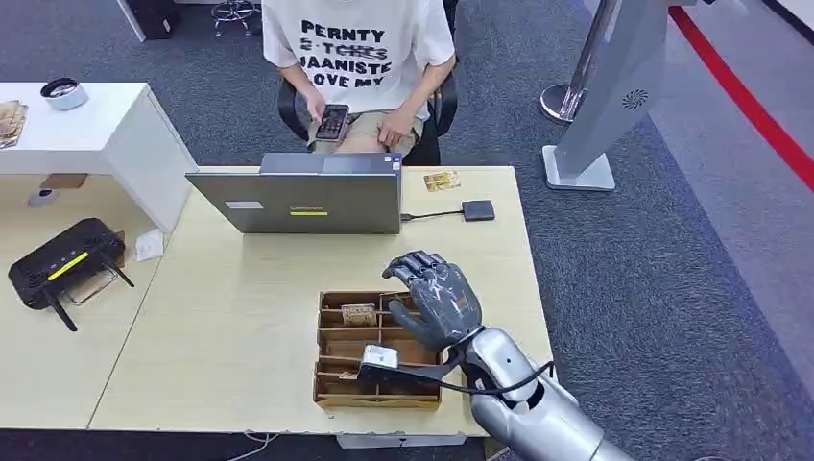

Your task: Pass the card to the sensor for recognition and then transmit it.

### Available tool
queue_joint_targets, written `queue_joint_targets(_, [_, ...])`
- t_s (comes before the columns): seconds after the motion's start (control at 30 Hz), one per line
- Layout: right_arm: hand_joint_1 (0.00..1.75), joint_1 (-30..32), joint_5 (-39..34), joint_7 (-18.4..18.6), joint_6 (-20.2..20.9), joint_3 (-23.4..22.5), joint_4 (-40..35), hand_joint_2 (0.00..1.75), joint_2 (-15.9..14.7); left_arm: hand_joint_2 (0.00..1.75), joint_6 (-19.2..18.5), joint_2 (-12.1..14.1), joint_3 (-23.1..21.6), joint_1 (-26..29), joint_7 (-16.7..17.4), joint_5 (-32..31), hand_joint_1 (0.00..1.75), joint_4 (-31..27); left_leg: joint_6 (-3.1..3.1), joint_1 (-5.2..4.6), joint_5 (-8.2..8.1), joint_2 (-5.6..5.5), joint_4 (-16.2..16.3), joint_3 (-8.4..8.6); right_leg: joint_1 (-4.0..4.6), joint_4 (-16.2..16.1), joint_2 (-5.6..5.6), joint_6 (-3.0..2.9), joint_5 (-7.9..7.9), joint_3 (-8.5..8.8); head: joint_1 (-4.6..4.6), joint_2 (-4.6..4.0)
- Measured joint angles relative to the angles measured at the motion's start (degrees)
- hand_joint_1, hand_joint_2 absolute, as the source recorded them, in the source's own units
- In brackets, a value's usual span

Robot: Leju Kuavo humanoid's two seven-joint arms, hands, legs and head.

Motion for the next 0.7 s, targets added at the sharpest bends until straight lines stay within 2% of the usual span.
queue_joint_targets(0.27, [0.73, 0.0, -0.8, -0.7, 1.8, 0.0, 0.4, 1.75, 0.5, 0.00, 0.0, 0.0, 0.0, 0.0, -0.2, 0.0, 0.00, 0.0, 0.00, 0.00, 0.00, 0.00, 0.0, -0.01, 0.00, 0.0, 0.00, 0.00, 0.00, 0.00, -0.02, 0.00])
queue_joint_targets(0.4, [0.84, -0.1, -1.2, -0.9, 2.2, 0.1, 1.1, 1.75, 1.0, 0.00, 0.0, 0.0, 0.0, 0.0, -0.2, 0.0, 0.00, 0.0, 0.00, 0.00, 0.00, 0.00, 0.0, -0.01, 0.00, 0.0, 0.00, 0.00, 0.00, 0.00, 0.00, 0.00])
queue_joint_targets(0.7, [0.80, -0.3, -1.7, -1.1, 2.7, 0.4, 2.3, 1.75, 1.6, 0.00, 0.0, 0.0, 0.0, 0.0, -0.2, -0.1, 0.00, 0.0, 0.00, 0.00, 0.00, -0.01, 0.0, -0.01, 0.00, 0.0, 0.00, 0.00, 0.00, 0.00, -0.02, 0.00])
